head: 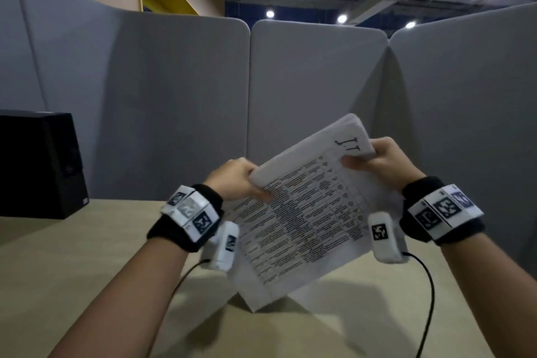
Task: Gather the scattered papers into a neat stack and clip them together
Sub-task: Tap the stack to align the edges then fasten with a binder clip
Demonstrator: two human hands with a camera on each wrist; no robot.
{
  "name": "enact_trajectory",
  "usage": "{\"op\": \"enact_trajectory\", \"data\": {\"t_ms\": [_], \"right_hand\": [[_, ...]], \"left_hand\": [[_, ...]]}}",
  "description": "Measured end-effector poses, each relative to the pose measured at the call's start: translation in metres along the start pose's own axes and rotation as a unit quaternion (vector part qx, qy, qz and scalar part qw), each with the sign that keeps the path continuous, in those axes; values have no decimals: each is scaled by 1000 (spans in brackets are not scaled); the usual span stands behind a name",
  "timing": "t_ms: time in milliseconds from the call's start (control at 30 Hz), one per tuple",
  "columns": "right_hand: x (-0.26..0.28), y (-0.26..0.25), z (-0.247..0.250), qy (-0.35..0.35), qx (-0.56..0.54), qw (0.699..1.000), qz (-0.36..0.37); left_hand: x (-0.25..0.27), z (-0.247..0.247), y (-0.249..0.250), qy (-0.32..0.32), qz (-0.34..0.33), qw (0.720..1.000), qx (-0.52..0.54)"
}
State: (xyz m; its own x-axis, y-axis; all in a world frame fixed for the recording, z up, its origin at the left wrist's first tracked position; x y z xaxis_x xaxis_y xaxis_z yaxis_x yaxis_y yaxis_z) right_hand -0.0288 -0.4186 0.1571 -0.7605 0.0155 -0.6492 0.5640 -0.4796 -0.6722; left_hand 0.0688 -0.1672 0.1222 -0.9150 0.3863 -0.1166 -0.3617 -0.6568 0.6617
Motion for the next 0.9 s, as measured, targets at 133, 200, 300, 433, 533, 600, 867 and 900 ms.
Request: {"op": "enact_trajectory", "data": {"t_ms": [133, 200, 300, 433, 533, 600, 867, 900], "right_hand": [[35, 29, 11, 118, -82, 989, -34], [47, 41, 7, 154, -99, 983, -31], [57, 57, -7, 217, -132, 967, -30], [69, 86, -23, 256, -199, 946, -18], [79, 105, -26, 214, -228, 947, -73], [84, 113, -29, 163, -207, 959, -105], [81, 117, -31, 162, -210, 957, -115], [82, 118, -30, 160, -218, 956, -111]], "left_hand": [[7, 25, -60, 23, 63, 996, 55], [10, 25, -73, 23, 44, 977, 206], [8, 12, -74, 41, 29, 900, 433], [5, 10, -59, 72, -14, 882, 466], [9, 2, -65, 66, -5, 914, 401], [10, -14, -81, 64, 33, 921, 384], [10, -37, -82, 108, 88, 885, 444], [9, -36, -82, 113, 82, 885, 444]]}}
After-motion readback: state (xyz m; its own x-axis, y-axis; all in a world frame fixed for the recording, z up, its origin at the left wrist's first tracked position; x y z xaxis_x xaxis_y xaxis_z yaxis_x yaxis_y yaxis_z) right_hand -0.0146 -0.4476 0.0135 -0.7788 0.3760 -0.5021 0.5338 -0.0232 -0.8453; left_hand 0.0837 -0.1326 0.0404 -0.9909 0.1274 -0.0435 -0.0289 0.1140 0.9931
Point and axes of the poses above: each hand's wrist, its own x-axis away from the middle knuckle, its own z-axis out of the back of the hand, y = z × x, the point moved 2 cm from there along -x, towards the middle knuckle, and after that the axes turned 15 degrees about z, right-handed, at the moved point
